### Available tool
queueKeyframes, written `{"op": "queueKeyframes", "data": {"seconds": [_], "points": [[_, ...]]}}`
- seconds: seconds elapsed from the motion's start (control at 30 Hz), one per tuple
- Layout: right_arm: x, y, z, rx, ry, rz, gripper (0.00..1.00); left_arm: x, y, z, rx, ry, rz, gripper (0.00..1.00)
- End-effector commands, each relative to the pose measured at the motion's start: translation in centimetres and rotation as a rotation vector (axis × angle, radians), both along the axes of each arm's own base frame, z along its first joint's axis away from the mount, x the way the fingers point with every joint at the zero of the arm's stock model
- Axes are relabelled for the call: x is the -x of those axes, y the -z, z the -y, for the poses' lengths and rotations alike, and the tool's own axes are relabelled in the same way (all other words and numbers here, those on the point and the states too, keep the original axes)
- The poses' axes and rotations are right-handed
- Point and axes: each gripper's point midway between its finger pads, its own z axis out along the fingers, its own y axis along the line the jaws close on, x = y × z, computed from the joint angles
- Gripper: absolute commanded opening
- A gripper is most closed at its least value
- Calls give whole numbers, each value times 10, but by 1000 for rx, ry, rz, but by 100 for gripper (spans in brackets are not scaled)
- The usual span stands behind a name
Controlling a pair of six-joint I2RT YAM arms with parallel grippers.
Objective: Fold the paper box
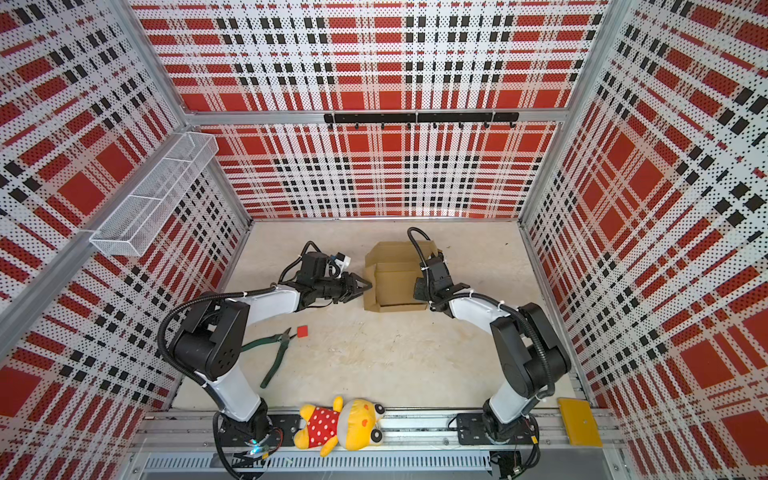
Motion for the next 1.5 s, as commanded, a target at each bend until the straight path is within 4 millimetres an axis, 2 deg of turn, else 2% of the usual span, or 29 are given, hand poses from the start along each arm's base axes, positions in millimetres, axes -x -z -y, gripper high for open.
{"op": "queueKeyframes", "data": {"seconds": [0.0,0.13,0.4,0.63,0.83,1.0,1.27,1.47], "points": [[-9,-4,-5,-7,30,12,12,-3,-4,11,3,26,2,42],[-9,-7,-7,3,26,15,12,-3,6,12,-16,29,-13,33],[-7,-3,-11,-31,21,11,12,0,35,8,-113,34,-49,31],[-3,4,-9,-4,43,-13,12,1,17,20,-63,28,-54,36],[-1,12,-5,32,84,-36,12,5,-6,34,-19,42,-32,45],[1,15,1,56,106,-53,12,7,-7,35,-39,48,-26,47],[2,13,-2,45,154,-35,12,5,6,38,-79,37,-59,45],[3,14,-9,30,176,-20,11,7,10,45,-125,53,-61,35]]}}
